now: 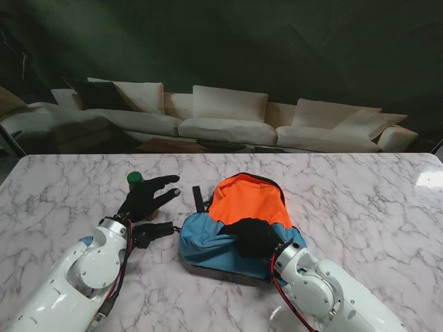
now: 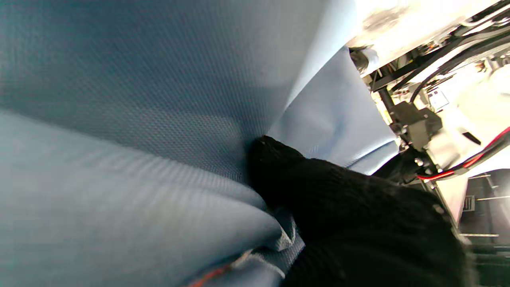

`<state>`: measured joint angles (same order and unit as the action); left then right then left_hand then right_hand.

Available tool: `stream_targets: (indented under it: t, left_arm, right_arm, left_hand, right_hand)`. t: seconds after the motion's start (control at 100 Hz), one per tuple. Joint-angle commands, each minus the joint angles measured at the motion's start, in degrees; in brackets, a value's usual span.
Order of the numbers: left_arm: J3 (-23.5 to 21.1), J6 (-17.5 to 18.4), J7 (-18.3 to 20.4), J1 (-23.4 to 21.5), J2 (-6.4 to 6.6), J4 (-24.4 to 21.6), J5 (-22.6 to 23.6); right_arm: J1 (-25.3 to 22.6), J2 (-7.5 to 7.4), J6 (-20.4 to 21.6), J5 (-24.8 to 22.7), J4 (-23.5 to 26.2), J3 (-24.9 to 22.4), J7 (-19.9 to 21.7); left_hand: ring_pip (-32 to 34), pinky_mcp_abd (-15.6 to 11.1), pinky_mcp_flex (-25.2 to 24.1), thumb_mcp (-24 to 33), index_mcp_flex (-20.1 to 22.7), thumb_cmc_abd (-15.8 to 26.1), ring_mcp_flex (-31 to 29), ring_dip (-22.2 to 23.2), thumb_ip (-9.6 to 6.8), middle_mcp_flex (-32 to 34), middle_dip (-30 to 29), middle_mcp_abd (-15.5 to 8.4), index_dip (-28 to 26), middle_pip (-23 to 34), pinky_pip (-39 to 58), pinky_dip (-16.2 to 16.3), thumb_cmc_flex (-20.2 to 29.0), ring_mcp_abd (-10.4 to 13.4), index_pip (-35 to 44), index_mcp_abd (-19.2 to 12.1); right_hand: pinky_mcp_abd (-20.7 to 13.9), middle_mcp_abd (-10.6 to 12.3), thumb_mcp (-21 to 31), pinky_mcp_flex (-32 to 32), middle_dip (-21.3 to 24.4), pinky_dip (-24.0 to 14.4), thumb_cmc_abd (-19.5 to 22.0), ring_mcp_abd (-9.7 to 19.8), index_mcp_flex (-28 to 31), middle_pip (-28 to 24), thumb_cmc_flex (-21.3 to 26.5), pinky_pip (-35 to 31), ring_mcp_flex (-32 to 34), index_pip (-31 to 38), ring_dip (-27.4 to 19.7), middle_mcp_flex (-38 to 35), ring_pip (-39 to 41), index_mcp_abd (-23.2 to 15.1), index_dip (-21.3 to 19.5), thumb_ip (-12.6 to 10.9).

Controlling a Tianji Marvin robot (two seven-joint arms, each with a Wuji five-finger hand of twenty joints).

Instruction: Put the umbrella and water cup into the side pockets of the backpack

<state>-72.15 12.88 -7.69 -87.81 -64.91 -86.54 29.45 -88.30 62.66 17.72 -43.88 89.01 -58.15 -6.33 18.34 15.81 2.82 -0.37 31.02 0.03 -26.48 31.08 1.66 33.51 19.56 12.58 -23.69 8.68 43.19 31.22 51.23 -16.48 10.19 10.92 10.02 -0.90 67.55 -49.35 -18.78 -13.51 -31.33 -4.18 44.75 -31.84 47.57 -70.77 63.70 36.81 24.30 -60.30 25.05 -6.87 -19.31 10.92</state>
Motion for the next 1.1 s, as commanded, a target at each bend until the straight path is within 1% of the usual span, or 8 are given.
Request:
stream_targets:
  t: [0.0,0.16,0.22,0.28,0.35,0.42,0.67,1.09]
  left_arm:
    - [0.2,-0.3,1.0,0.2,0.04,-0.1,0.2]
    - [0.3,-0.2,1.0,0.3,0.06,0.1,0.3]
    - [0.4,-0.3,1.1,0.3,0.07,0.1,0.3]
    - [0.4,-0.3,1.1,0.4,0.08,0.1,0.3]
    - [0.5,-0.2,1.1,0.5,0.09,0.2,0.4]
    - [0.5,-0.2,1.2,0.5,0.10,0.2,0.4]
    - [0.6,-0.2,1.0,0.6,0.09,0.4,0.5]
    - [0.6,0.0,0.9,0.7,0.06,0.6,0.4]
  right_arm:
    - [-0.6,-0.26,-0.4,0.2,0.0,0.1,0.6]
    - [-2.1,-0.87,1.7,-0.1,-0.7,-0.5,2.3]
    - [-2.4,-1.40,2.7,-0.3,-0.7,-0.7,4.4]
    - [-2.4,-2.26,3.6,-2.3,-0.4,-1.1,7.4]
    - [-2.4,-2.96,4.8,-3.8,-0.1,-1.7,9.7]
    - [-2.7,-3.27,5.2,-3.8,0.5,-2.3,11.4]
    - [-4.2,-3.21,8.5,-5.8,3.2,-5.9,10.1]
    - [-8.7,-1.79,9.3,-7.6,9.4,-15.2,3.1]
  left_hand:
    - [-0.6,1.1,-0.6,-1.3,-0.5,2.2,-0.8,0.3,-1.16,1.0,0.6,-0.8,-0.1,1.1,-1.6,0.8,0.8,0.0,-0.6,-0.2]
    - [-0.6,1.0,-0.6,-1.3,-0.5,2.2,-0.7,0.3,-1.15,1.0,0.6,-0.9,-0.1,1.1,-1.6,0.8,0.7,0.1,-0.6,-0.3]
    - [-0.6,1.1,-0.6,-1.3,-0.5,2.2,-0.7,0.2,-1.16,1.0,0.6,-0.9,-0.1,1.1,-1.6,0.8,0.7,0.1,-0.6,-0.2]
    - [-0.6,1.1,-0.6,-1.3,-0.5,2.2,-0.7,0.2,-1.17,1.0,0.6,-0.9,-0.1,1.1,-1.6,0.8,0.8,0.1,-0.6,-0.2]
    - [-0.7,1.1,-0.6,-1.3,-0.5,2.2,-0.7,0.2,-1.16,1.0,0.6,-0.9,-0.1,1.1,-1.6,0.8,0.8,0.1,-0.6,-0.3]
    - [-0.6,1.0,-0.6,-1.3,-0.5,2.2,-0.7,0.2,-1.15,1.0,0.6,-0.9,-0.1,1.1,-1.6,0.8,0.7,0.1,-0.6,-0.2]
    - [-0.6,1.1,-0.5,-1.3,-0.5,2.1,-0.8,0.2,-1.17,1.0,0.6,-1.0,-0.1,1.2,-1.5,0.7,0.8,0.2,-0.6,-0.2]
    - [-0.6,1.1,-0.6,-1.3,-0.4,2.2,-0.8,0.2,-1.18,1.0,0.6,-0.9,-0.1,1.2,-1.5,0.7,0.8,0.1,-0.6,-0.2]
  right_hand:
    - [-7.7,4.6,6.5,-0.6,-1.7,-2.5,4.5,3.2,6.0,-3.0,3.0,-2.9,2.5,9.1,1.6,-0.3,2.5,-6.0,-4.3,-1.9]
    - [-6.8,5.7,5.4,2.6,-1.8,-3.6,6.1,4.1,4.3,-2.5,2.7,-0.5,-0.1,10.2,1.0,2.5,0.2,-7.2,-5.0,-2.8]
    - [-1.6,6.5,1.1,12.6,-0.1,-5.2,8.7,6.1,0.8,0.3,1.5,5.2,-7.2,10.7,-1.7,9.4,-5.6,-8.3,-6.7,-4.3]
    - [3.4,3.4,-5.4,24.4,1.9,-7.3,10.1,4.9,-8.4,3.6,-0.7,9.8,-16.8,9.3,-4.2,21.3,-9.5,-11.7,-9.4,-5.1]
    - [5.4,0.4,-11.0,34.1,2.8,-6.9,7.6,1.6,-18.4,5.2,-11.5,14.8,-26.5,6.6,-7.5,32.2,-12.5,-11.6,-6.9,-2.9]
    - [5.8,-2.1,-13.5,38.9,3.5,-5.0,5.2,-0.2,-25.1,6.1,-22.2,18.2,-32.7,0.5,-10.6,39.6,-14.5,-5.5,-5.9,-5.8]
    - [6.1,-3.8,-31.7,41.7,4.6,-2.2,4.6,-1.4,-33.2,6.3,-34.9,21.5,-37.2,-9.8,-13.3,46.2,-15.1,2.6,-1.0,-4.8]
    - [6.6,-3.2,-31.7,40.8,4.8,-2.7,7.8,-1.3,-30.2,6.7,-37.5,21.4,-35.7,-10.2,-12.9,42.6,-15.0,2.1,-1.3,-5.9]
